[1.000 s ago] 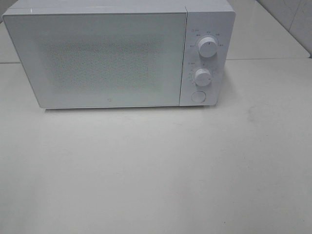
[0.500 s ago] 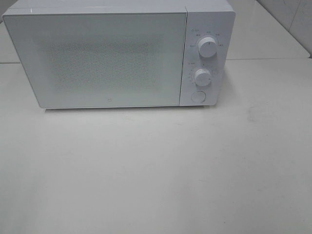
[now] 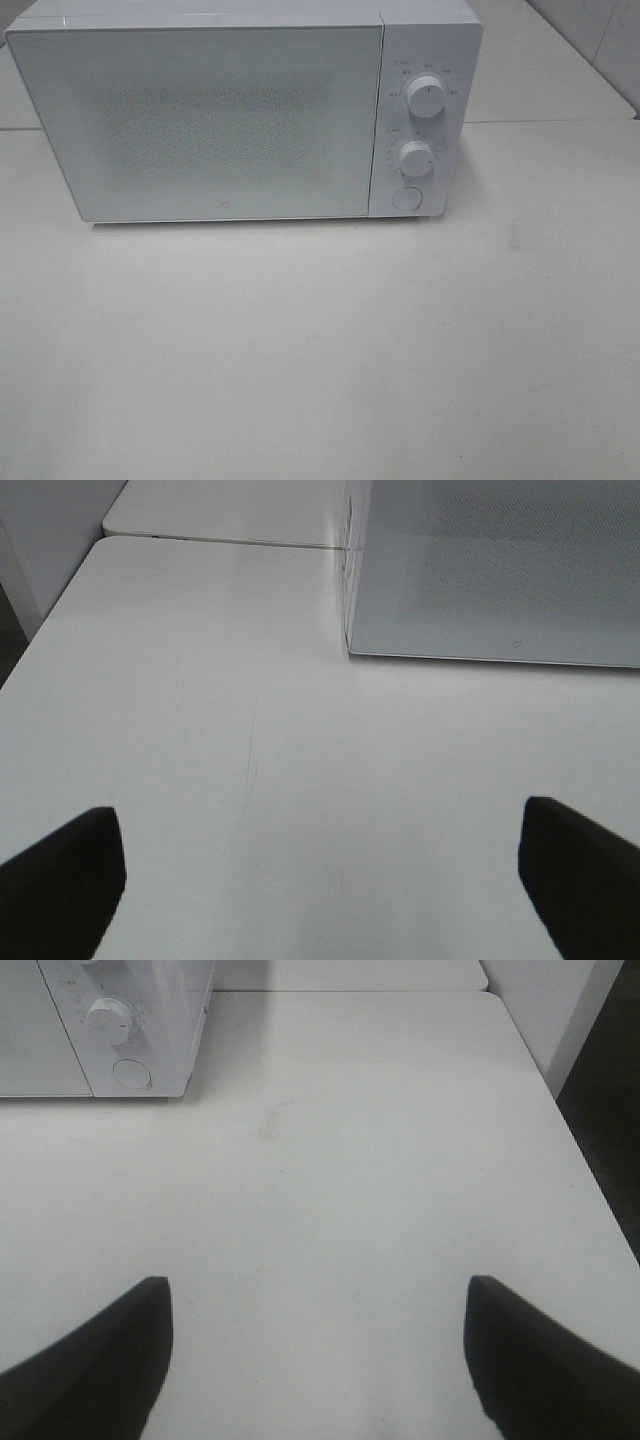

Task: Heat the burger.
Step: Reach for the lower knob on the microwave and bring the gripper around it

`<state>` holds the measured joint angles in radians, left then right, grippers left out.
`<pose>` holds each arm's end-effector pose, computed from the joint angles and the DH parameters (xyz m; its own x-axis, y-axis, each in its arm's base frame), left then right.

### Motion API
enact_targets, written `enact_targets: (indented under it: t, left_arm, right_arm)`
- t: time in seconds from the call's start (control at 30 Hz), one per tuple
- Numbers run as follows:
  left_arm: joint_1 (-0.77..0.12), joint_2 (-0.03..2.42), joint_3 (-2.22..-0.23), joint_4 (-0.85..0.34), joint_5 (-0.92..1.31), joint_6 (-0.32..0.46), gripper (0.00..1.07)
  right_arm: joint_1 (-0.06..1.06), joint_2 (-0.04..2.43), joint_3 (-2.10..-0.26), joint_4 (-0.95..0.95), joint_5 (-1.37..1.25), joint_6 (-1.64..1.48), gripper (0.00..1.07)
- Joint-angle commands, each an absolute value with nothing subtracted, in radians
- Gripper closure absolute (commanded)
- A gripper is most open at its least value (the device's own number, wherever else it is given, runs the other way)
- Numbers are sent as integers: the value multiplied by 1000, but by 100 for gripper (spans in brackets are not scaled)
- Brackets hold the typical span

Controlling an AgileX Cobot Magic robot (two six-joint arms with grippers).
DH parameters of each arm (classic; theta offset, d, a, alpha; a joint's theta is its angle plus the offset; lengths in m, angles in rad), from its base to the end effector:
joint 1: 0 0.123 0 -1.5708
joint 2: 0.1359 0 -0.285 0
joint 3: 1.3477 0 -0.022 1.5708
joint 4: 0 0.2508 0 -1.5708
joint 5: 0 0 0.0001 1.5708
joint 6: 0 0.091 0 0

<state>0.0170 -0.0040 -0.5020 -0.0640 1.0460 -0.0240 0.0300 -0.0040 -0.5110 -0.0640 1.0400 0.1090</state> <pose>-0.0051 -0.0051 0.2792 -0.4378 -0.0634 -0.8968 0.0083 0.9972 -0.0746 -0.0059 -0.0052 0.2821 -0.4202 0.0638 -0.9052 0.0523 0.9976 0.0460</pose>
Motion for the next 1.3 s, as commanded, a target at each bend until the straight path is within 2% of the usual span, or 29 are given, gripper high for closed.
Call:
enact_targets:
  t: [0.03, 0.27, 0.63, 1.3]
  left_arm:
    - [18, -30, -501, -68, 1037, -23, 6]
    - [18, -30, -501, -68, 1037, -23, 6]
    - [18, -30, -501, -68, 1037, -23, 6]
    - [18, -30, -501, -68, 1037, -23, 6]
  right_arm:
    - [24, -30, -510, -63, 1042, 106, 31]
    - [24, -18, -523, -59, 1024, 106, 31]
    - [28, 106, -516, -56, 788, 111, 31]
    - [28, 480, -445, -55, 373, 111, 31]
